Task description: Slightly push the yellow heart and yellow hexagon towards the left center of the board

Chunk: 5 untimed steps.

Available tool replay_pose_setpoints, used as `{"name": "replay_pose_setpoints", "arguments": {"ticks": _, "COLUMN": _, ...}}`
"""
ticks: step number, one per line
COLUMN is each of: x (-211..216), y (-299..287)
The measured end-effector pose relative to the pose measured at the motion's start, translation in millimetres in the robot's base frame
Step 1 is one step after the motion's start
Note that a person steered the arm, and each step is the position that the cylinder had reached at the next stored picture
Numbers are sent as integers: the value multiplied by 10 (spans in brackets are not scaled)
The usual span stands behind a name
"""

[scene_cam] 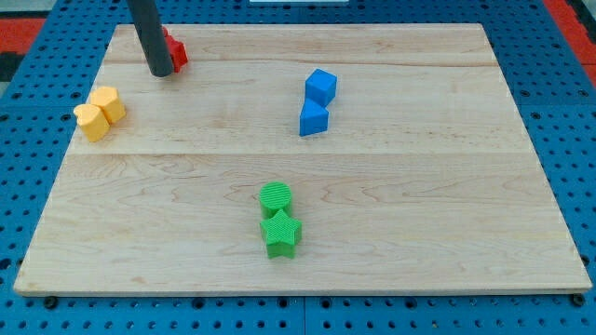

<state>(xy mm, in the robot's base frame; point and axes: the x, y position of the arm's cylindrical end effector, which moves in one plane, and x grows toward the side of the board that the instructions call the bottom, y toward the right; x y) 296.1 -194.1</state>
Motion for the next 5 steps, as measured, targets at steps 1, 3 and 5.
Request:
{"name": "replay_pose_setpoints", "arguments": {"ticks": 1, "x": 93, "y": -202}}
{"name": "replay_pose_setpoints", "arguments": {"ticks": 3, "x": 113, "y": -592}}
{"name": "replay_pose_setpoints", "arguments": {"ticks": 5, "x": 617, "y": -764}}
